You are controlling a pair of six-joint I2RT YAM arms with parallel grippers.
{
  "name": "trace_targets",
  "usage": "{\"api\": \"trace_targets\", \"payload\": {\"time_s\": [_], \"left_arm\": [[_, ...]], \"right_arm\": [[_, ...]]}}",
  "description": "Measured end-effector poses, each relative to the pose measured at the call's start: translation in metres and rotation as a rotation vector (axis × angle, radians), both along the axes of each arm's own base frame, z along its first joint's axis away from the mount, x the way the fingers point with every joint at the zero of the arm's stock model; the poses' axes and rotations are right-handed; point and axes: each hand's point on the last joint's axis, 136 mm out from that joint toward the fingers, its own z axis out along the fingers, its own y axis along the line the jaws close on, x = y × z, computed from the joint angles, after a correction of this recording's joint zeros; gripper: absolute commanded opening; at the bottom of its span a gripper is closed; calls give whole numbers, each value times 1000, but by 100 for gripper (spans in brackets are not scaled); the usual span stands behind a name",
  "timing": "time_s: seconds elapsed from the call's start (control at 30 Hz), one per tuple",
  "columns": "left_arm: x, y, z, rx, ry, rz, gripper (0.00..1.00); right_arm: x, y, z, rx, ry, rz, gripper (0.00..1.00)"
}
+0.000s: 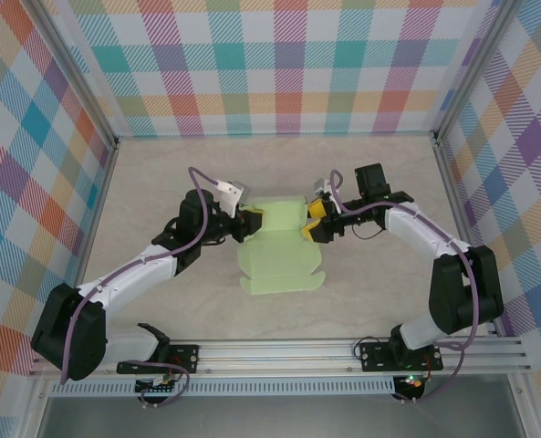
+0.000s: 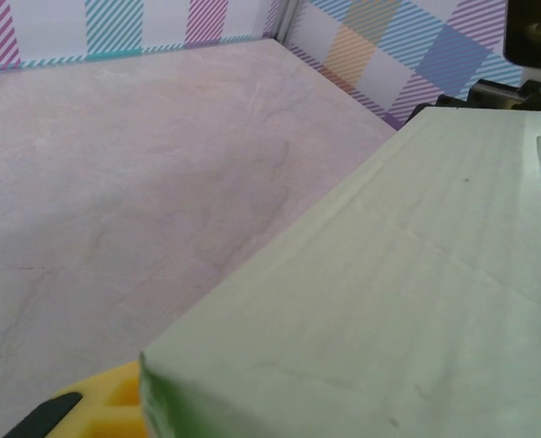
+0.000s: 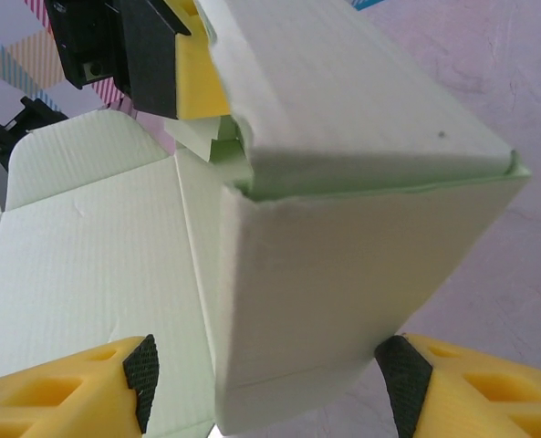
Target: Fold the paper box
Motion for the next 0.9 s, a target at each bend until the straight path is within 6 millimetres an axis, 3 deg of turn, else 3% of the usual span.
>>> {"api": "trace_targets", "payload": {"time_s": [0.37,0.57,0.9], "left_arm": [[-7,-5,21,-37,-66,-51,31],[-8,-6,24,-45,-77,-66,32],[-10,-8,24,-48,-75,-76,32]], "right_arm": [[-8,1,-1,33,58,36,64],[-15,5,1,58,108,85,56],[-14,9,5,60,124,102,35]]}}
